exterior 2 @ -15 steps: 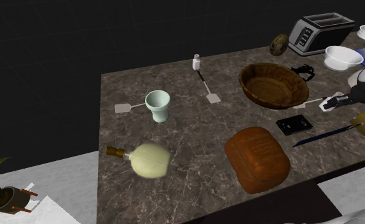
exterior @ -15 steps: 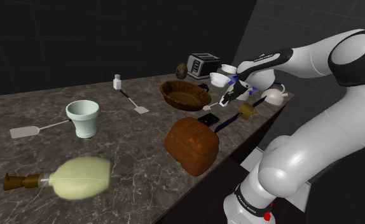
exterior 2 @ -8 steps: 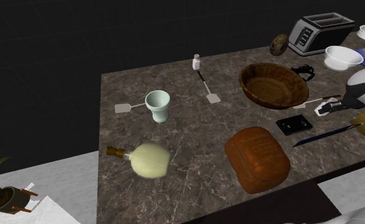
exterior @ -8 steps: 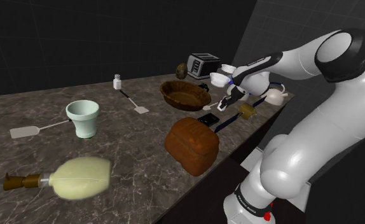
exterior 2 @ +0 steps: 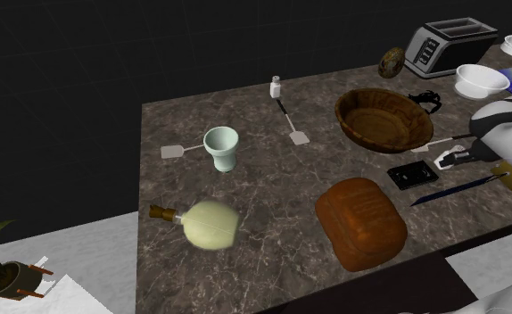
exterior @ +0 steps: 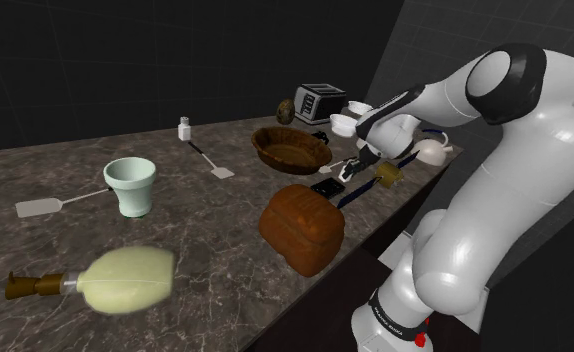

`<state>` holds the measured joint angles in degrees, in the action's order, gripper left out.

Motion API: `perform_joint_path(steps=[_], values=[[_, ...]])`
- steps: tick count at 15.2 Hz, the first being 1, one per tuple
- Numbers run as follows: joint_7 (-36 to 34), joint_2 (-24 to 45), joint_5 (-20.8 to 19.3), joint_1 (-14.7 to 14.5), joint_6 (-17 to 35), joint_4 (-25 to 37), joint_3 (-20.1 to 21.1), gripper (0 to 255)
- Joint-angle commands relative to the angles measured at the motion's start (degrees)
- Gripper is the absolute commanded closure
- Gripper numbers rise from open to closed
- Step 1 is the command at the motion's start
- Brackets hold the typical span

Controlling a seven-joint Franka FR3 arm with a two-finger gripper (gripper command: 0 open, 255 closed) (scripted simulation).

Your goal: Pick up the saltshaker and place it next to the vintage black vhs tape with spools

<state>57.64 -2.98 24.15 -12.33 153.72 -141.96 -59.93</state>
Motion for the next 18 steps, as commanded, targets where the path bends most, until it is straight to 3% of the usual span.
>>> perform_joint_path(steps=[1,6,7,12,13,15,16,18], values=[[0.66,0.38,0.85,-0.18,0.12,0.01,-0.13,255],[0.65,0.37,0.84,-0.17,0.10,0.02,-0.12,255],[0.65,0.37,0.84,-0.17,0.10,0.02,-0.12,0],[0.65,0.37,0.84,-0.17,0.10,0.02,-0.13,0],[-4.95,-3.66,-7.02,1.47,-0.50,-0.66,0.55,0],[-12.53,-9.79,-17.62,6.76,-3.43,-1.12,4.42,0],[-14.19,-11.55,-19.93,9.29,-4.90,-1.08,6.58,0],[-14.05,-11.47,-19.73,9.53,-4.91,-1.08,6.83,0]])
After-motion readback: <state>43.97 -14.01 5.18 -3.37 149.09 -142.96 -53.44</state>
